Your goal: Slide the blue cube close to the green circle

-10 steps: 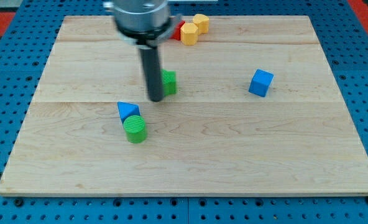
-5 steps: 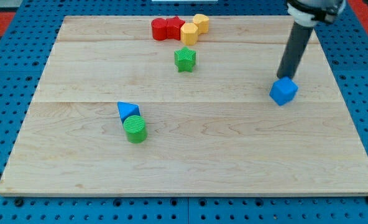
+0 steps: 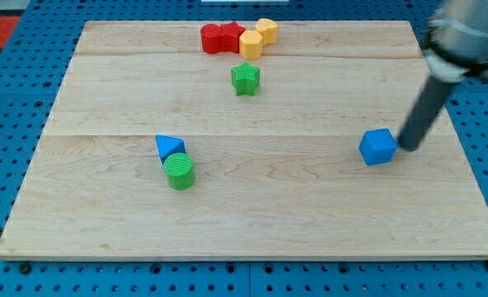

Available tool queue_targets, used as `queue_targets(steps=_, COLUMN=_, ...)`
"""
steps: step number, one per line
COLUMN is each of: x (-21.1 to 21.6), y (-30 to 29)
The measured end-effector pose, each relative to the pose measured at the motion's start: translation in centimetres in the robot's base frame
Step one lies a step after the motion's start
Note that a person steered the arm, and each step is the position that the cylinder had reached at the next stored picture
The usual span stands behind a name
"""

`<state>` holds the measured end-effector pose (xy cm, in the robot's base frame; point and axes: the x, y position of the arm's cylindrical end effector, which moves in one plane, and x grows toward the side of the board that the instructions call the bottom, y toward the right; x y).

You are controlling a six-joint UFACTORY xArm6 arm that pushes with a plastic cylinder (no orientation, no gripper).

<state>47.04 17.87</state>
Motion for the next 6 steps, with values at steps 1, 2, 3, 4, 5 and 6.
queue_targets(steps=1, x=-0.3, y=-14.8)
queue_targets(steps=2, x=-2.2, y=-18.6)
queue_targets(steps=3, x=-3.9, y=-23.2)
queue_targets(steps=4, x=-3.9, y=-24.3)
queue_targets(steps=5, x=-3.9, y=-25.0)
queue_targets(steps=6, x=-3.9, y=-25.8)
